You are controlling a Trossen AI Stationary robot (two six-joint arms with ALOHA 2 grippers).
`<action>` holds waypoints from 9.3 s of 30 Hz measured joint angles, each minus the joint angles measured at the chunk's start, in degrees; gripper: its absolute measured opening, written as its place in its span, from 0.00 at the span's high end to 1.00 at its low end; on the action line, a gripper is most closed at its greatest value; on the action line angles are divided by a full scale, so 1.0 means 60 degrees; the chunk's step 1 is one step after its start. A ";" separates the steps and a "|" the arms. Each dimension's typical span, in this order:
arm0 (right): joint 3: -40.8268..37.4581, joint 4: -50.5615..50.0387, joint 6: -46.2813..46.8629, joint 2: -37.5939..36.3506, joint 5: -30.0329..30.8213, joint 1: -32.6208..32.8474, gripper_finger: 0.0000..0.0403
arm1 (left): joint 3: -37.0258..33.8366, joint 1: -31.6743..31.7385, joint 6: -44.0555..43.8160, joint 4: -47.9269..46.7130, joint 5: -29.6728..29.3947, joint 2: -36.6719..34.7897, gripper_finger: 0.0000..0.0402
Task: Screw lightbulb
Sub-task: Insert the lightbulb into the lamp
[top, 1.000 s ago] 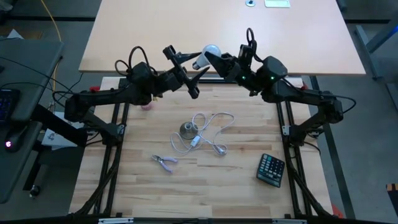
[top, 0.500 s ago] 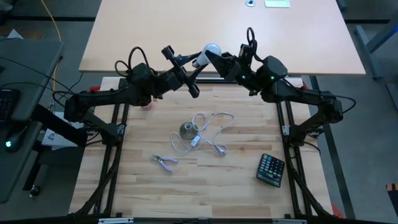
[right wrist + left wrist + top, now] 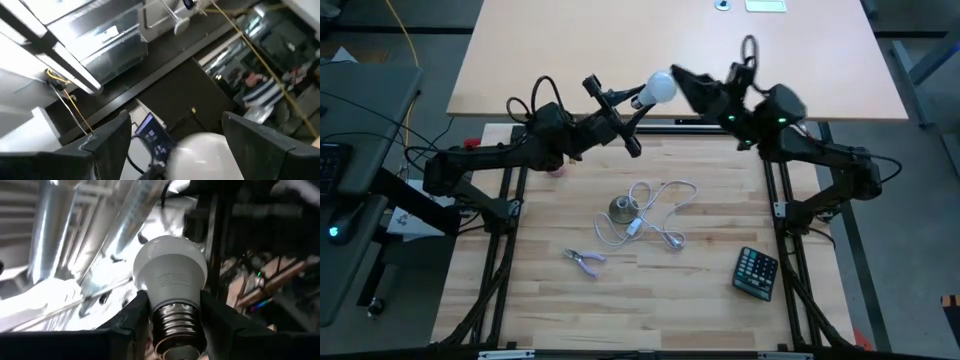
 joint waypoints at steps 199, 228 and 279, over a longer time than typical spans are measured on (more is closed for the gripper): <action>0.4248 -1.7283 -0.5385 0.6421 -0.1108 0.3309 0.35 | -0.7606 -0.0091 -1.0046 -0.5620 0.4255 -0.2845 1.00; 0.3494 -1.6360 -1.0627 0.6400 -0.0248 0.3512 0.35 | -0.7839 -0.0463 -1.1173 -0.3156 0.4252 -0.3020 1.00; 0.3545 -1.5409 -0.9532 0.6916 -0.0359 0.3459 0.35 | -0.7839 -0.0459 -1.1164 -0.3291 0.4237 -0.3020 1.00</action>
